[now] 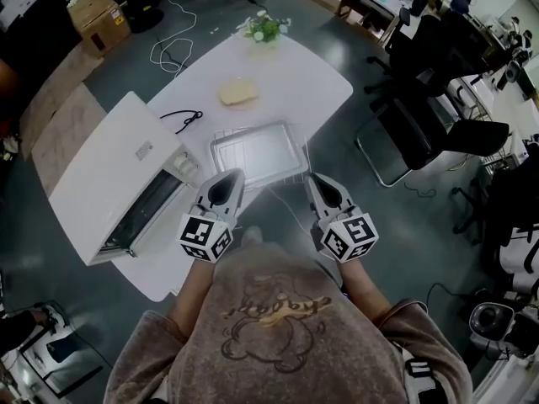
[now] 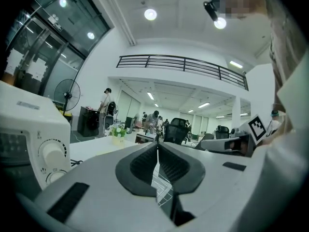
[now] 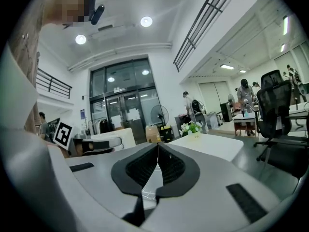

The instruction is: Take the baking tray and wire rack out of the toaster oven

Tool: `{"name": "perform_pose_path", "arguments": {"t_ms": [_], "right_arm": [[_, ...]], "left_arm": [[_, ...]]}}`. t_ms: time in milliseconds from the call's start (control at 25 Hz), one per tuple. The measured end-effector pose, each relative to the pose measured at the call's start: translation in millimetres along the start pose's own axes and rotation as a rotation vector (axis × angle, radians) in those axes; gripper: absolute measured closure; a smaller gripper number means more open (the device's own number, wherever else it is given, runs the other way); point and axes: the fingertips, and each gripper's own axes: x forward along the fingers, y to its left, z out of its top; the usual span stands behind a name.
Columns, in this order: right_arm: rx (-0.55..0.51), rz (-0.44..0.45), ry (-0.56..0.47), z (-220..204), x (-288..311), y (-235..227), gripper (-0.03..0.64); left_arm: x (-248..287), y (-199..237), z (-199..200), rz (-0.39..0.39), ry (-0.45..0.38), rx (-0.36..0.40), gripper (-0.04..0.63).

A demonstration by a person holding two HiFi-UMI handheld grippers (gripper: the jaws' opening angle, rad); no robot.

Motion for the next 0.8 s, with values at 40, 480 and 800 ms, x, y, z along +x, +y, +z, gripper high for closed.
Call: {"name": "perform_pose_path", "arguments": {"t_ms": [40, 480, 800], "right_arm": [[-0.001, -0.003, 0.004, -3, 0, -1, 0.615], [0.000, 0.008, 0.036, -13, -1, -1, 0.617], [-0.027, 0.057, 0.056, -10, 3, 5, 0.617]], "left_arm": [[1, 2, -5, 0.004, 0.007, -0.007, 0.586], [-2, 8, -17, 0.028, 0.028, -0.076, 0.589], [-4, 5, -17, 0.030, 0.032, -0.080, 0.589]]}}
